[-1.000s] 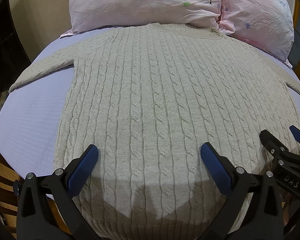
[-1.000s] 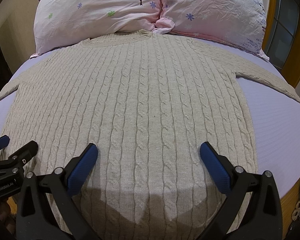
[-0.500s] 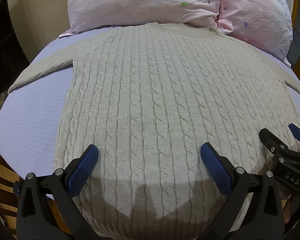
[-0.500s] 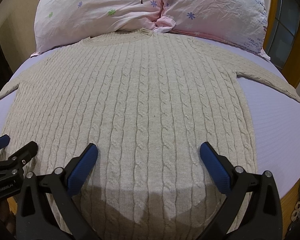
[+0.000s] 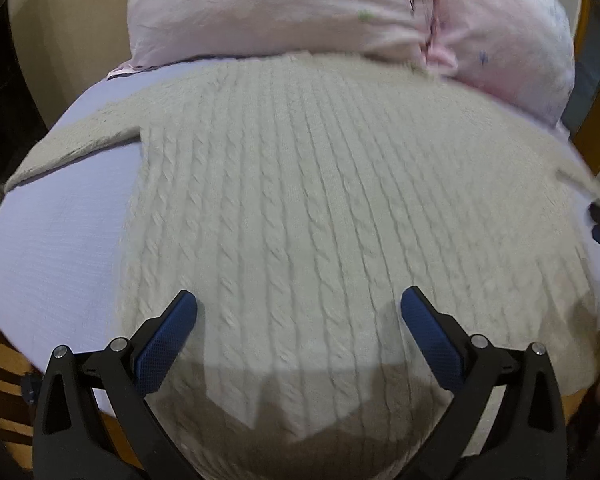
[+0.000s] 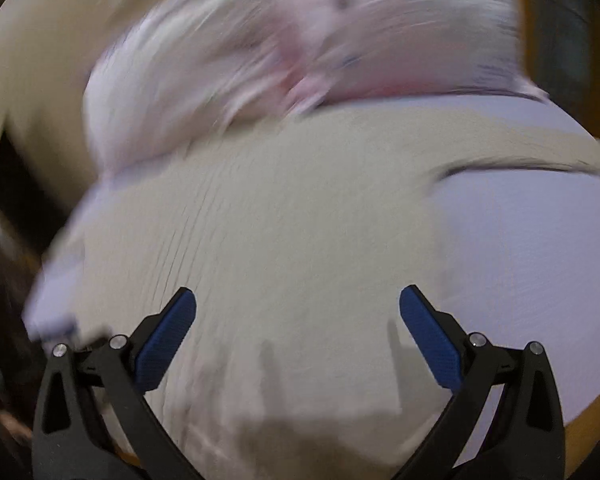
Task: Fold small clothes
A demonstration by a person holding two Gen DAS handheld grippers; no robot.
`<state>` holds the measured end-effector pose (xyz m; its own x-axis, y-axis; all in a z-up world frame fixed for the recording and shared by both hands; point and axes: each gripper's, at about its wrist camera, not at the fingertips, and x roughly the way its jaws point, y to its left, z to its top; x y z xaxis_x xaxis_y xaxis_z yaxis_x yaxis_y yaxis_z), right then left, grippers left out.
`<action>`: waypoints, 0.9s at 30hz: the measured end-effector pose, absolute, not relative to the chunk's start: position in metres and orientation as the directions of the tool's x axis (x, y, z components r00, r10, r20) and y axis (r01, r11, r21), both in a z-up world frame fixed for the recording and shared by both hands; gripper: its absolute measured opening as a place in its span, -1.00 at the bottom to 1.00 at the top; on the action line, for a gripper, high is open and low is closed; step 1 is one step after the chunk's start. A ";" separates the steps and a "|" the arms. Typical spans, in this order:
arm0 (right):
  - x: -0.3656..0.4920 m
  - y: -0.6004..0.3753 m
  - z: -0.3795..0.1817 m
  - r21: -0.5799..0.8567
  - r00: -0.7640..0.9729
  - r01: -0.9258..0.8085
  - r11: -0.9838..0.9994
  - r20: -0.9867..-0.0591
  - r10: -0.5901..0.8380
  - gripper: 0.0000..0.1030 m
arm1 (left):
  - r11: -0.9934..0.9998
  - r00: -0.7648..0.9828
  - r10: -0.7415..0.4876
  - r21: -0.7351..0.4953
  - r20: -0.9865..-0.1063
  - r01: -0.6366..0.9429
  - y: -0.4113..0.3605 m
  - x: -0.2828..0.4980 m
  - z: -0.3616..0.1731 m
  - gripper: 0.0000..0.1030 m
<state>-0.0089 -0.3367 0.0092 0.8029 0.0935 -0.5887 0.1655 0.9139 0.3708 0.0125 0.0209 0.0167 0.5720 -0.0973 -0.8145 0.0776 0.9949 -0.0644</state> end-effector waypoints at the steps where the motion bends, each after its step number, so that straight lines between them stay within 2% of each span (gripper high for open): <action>1: -0.008 -0.367 0.013 0.394 0.811 0.243 0.886 -0.584 0.037 0.97 | 0.994 0.592 -0.109 -0.087 -0.799 0.066 0.030 0.015 0.021 0.97; 3: 0.000 -0.436 0.011 0.458 0.798 0.387 0.800 -0.601 -0.042 0.89 | 0.989 0.651 -0.127 -0.142 -0.749 0.030 0.055 0.026 0.033 0.97; 5: 0.010 -0.495 0.001 0.522 0.770 0.491 0.697 -0.634 -0.067 0.41 | 0.986 0.682 -0.117 -0.166 -0.722 -0.007 0.076 0.034 0.039 0.97; 7: 0.020 -0.547 -0.013 0.579 0.743 0.574 0.580 -0.666 -0.070 0.25 | 0.978 0.691 -0.105 -0.201 -0.715 -0.059 0.105 0.053 0.041 0.97; 10: 0.037 -0.597 -0.024 0.582 0.709 0.649 0.490 -0.696 -0.113 0.16 | 0.961 0.693 -0.087 -0.244 -0.716 -0.132 0.141 0.072 0.036 0.97; 15: 0.057 -0.637 -0.027 0.631 0.728 0.665 0.399 -0.667 -0.159 -0.13 | 0.918 0.698 -0.024 -0.292 -0.715 -0.268 0.198 0.093 0.024 0.97; 17: 0.065 -0.648 -0.029 0.604 0.701 0.695 0.391 -0.689 -0.183 -0.81 | 0.900 0.691 -0.009 -0.307 -0.723 -0.310 0.220 0.100 0.019 0.97; 20: 0.069 -0.643 -0.013 0.570 0.709 0.684 0.455 -0.665 -0.234 -0.84 | 0.870 0.699 0.008 -0.339 -0.715 -0.357 0.243 0.101 0.017 0.97; 23: 0.084 -0.586 0.043 0.481 0.781 0.585 0.653 -0.551 -0.294 -0.85 | 0.852 0.724 0.053 -0.347 -0.688 -0.393 0.261 0.098 0.021 0.97; 25: 0.099 -0.525 0.081 0.424 0.849 0.453 0.785 -0.473 -0.235 -0.85 | 0.839 0.729 0.081 -0.349 -0.679 -0.418 0.271 0.099 0.022 0.97; 27: 0.114 -0.454 0.111 0.355 0.906 0.275 0.894 -0.407 -0.117 -0.85 | 0.824 0.726 0.099 -0.353 -0.681 -0.443 0.281 0.099 0.022 0.97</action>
